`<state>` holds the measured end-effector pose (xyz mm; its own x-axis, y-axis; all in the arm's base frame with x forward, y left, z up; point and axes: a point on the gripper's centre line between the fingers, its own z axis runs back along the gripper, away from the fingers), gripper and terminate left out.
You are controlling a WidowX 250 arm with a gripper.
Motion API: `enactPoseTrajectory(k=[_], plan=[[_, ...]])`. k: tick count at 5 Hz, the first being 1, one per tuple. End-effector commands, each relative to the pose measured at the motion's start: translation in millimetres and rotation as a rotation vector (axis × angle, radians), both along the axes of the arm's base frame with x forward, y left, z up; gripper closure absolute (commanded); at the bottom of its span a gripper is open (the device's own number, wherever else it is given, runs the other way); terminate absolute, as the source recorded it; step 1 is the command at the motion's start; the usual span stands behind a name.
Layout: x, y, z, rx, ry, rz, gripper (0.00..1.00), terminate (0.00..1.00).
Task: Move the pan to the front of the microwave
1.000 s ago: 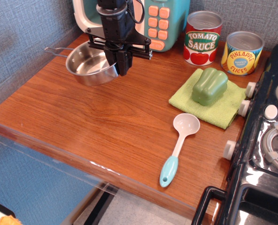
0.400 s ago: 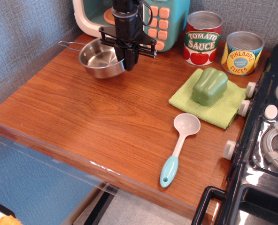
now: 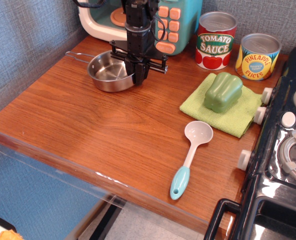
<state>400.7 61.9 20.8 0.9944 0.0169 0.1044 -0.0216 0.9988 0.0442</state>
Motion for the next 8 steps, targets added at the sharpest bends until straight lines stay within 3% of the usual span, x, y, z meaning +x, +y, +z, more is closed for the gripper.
enactPoseTrajectory(k=[1, 2, 3, 4, 5, 6, 8], plan=[[4, 0, 19, -0.016, -0.028, -0.002, 0.0, 0.0], [5, 1, 44, -0.042, -0.077, 0.022, 0.0, 0.0], [0, -1, 92, -0.072, -0.179, 0.034, 0.0, 0.0], [-31, -6, 129, -0.095, -0.238, 0.035, 0.0, 0.0], [-77, -16, 125, -0.139, -0.178, 0.03, 0.0, 0.0], [-120, -17, 98, -0.126, -0.105, 0.028, 0.0, 0.0], [-143, -17, 72, -0.038, -0.062, -0.017, 0.0, 0.0]])
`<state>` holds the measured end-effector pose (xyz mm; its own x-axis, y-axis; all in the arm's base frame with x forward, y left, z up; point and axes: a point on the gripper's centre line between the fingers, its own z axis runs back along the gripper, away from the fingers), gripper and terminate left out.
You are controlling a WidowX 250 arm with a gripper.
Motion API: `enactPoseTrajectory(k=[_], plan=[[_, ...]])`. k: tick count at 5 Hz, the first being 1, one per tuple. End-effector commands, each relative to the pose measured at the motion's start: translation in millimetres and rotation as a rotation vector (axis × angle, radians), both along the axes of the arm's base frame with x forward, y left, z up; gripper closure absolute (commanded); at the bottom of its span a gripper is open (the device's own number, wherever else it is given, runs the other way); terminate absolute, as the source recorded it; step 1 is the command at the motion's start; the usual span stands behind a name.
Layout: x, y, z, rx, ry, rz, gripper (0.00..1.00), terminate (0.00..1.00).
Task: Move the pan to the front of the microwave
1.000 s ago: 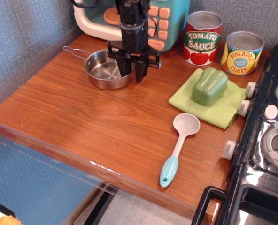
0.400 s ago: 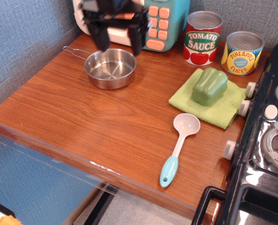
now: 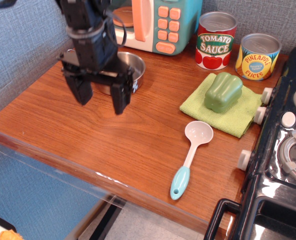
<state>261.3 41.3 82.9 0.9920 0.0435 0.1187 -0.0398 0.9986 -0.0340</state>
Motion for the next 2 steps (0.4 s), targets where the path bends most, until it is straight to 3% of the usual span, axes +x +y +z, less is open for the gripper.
enactPoseTrajectory(k=[1, 2], plan=[[-3.6, 4.1, 10.1, 0.041, -0.046, -0.033, 0.0, 0.0], [-3.6, 4.1, 10.1, 0.041, -0.046, -0.033, 0.0, 1.0]])
